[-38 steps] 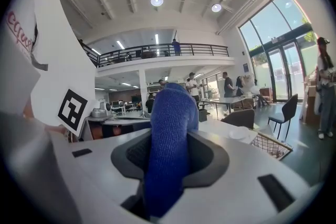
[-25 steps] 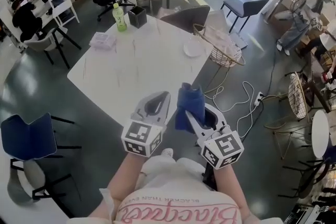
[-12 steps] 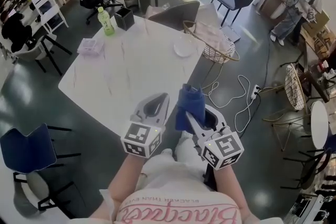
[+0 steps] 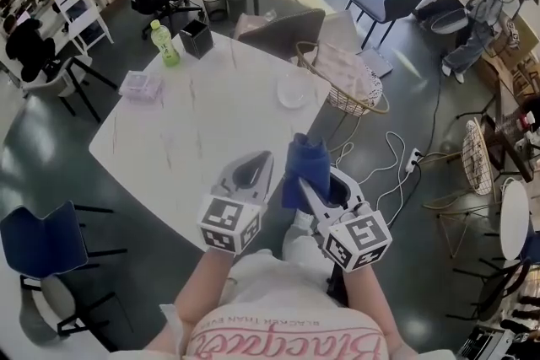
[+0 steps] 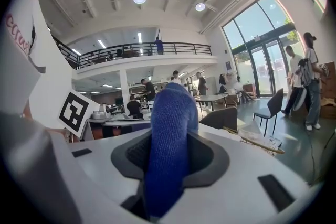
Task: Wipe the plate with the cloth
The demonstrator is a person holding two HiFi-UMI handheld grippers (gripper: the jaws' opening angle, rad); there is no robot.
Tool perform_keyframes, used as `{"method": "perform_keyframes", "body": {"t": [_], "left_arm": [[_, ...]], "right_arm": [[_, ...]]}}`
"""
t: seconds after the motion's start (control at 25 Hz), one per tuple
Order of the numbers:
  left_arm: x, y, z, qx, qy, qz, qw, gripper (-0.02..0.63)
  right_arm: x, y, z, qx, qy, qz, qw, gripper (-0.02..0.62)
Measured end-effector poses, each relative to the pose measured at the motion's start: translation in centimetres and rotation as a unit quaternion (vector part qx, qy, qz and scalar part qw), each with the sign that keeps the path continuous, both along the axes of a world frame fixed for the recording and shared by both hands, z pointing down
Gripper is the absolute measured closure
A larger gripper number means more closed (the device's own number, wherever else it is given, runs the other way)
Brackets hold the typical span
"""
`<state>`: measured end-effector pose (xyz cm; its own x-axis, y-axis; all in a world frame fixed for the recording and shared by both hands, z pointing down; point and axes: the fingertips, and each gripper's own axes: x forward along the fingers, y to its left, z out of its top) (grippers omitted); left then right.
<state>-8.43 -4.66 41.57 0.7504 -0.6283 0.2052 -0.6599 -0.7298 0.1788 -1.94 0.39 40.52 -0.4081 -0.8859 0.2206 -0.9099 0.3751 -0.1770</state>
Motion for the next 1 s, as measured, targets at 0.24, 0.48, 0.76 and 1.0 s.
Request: {"method": "perform_keyframes", "body": {"t": [0.24,0.48,0.76,1.0], "left_arm": [[4.0,-3.7,0.4,-0.005,-0.002,-0.004,1.0,0.601],[8.2,-7.9,0.1,-0.001,-0.003,-0.018,0.9998,0.601],[11.6,-11.7,0.0,-0.001,-0.004,-0.045,0.999,0.601],[13.9,-14.2,0.7,-0.009,-0.016,-0.065,0.9977,0.601]], "right_arm": [[3.9,-4.0,0.2,-0.004,-0.004,-0.006,1.0,0.465],[8.1,-8.2,-0.1,-0.002,-0.008,-0.023,1.0,0.465],[11.8,-12.1,0.1,-0.005,-0.011,-0.043,0.999,0.465],[14.6,-14.6,0.4,-0.01,-0.016,-0.058,0.998,0.465]]}}
